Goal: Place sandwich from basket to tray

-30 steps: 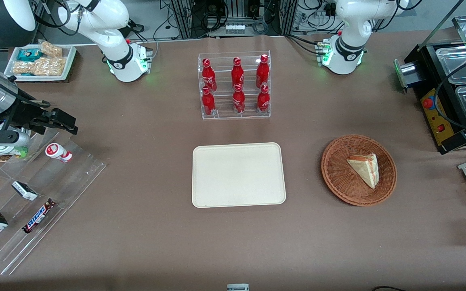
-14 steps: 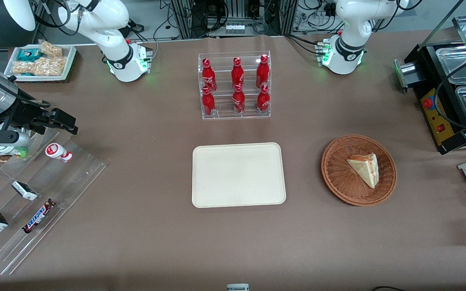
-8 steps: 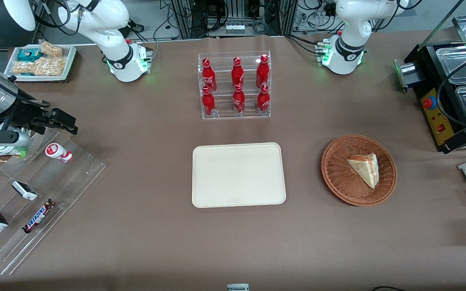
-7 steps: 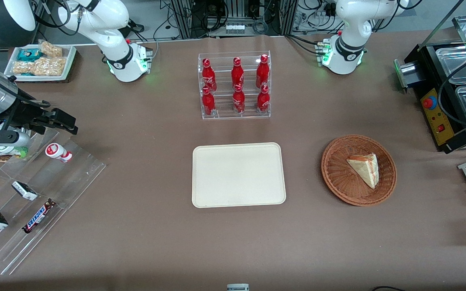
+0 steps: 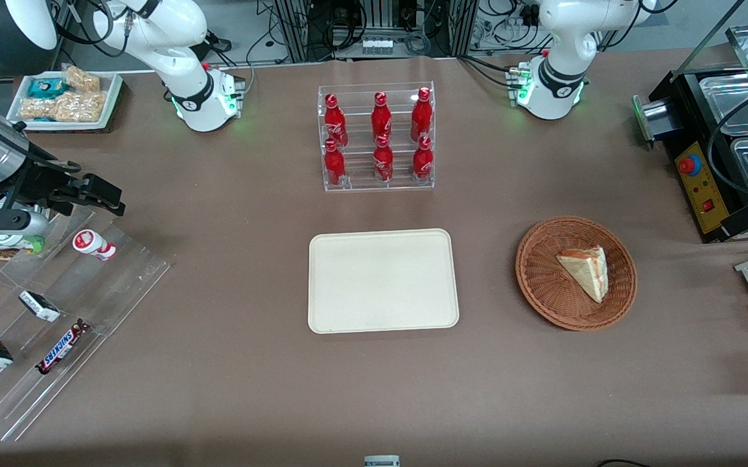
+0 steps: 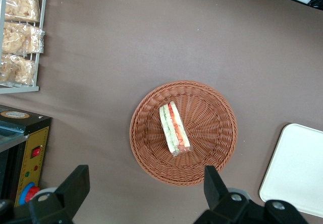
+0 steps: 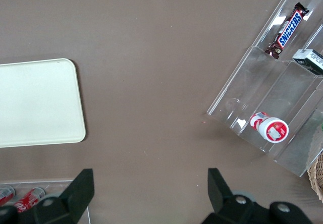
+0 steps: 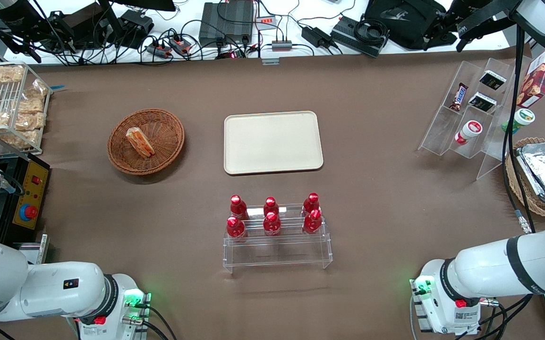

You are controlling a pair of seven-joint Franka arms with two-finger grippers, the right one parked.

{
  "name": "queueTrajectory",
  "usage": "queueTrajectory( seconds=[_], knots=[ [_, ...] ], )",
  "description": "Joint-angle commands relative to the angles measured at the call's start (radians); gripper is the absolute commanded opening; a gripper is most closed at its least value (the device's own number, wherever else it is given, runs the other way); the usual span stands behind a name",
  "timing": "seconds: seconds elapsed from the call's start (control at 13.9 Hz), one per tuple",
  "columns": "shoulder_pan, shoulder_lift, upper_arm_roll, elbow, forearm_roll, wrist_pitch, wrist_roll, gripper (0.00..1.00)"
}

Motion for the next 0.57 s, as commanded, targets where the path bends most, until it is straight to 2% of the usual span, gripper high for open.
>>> queueTrajectory(
  seconds=[0.0,0.22,0.5],
  knots=[
    [0.009,-0.014,-0.006,0.000,-0.004,-0.016,-0.011,1.00],
    [0.006,-0.008,-0.007,-0.025,-0.008,-0.018,-0.010,1.00],
    [-0.028,-0.015,-0.016,-0.180,-0.005,0.114,-0.031,1.00]
  ],
)
